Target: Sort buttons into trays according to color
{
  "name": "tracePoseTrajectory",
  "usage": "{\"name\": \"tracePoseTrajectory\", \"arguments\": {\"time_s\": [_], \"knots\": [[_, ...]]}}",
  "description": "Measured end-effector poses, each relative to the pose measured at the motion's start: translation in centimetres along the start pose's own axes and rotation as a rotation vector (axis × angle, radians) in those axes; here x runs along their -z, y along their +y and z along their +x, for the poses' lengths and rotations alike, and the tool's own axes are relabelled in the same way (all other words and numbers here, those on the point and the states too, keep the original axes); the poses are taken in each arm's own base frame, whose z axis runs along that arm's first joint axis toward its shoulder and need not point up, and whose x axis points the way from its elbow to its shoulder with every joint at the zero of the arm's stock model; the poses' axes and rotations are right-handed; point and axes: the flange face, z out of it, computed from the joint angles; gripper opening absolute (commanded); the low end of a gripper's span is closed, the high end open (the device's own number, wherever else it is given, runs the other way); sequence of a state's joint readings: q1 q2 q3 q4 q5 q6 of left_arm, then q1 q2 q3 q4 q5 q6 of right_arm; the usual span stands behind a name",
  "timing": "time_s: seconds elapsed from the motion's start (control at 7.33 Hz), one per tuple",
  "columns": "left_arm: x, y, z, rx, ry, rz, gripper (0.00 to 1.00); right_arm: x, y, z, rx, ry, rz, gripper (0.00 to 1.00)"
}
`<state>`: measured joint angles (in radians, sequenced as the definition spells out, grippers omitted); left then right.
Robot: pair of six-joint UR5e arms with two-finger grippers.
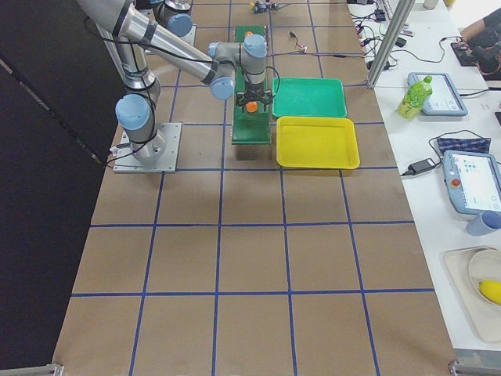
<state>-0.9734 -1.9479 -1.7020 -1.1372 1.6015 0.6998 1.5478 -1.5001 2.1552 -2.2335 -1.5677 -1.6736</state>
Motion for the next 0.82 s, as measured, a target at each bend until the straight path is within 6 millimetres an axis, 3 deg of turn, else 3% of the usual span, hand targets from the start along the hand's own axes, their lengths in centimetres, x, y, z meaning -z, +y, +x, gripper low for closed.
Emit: {"name": "tracePoseTrajectory", "arguments": {"time_s": [0.41,0.55,0.68,0.82], "knots": [[-4.6,-2.1,-5.4,-0.1,-0.016,0.021,1.0,0.0,0.0,0.0,0.0,0.0,0.001,1.0],[-5.9,-2.2,-6.5,-0.125,-0.016,0.021,0.85,0.0,0.0,0.0,0.0,0.0,0.001,1.0],[-6.8,-2.3,-7.0,-0.141,-0.013,0.016,0.62,0.0,0.0,0.0,0.0,-0.001,0.002,1.0],[-7.3,-2.4,-7.3,-0.15,-0.01,0.013,0.46,-0.1,0.0,0.0,0.0,-0.001,0.002,1.0]]}}
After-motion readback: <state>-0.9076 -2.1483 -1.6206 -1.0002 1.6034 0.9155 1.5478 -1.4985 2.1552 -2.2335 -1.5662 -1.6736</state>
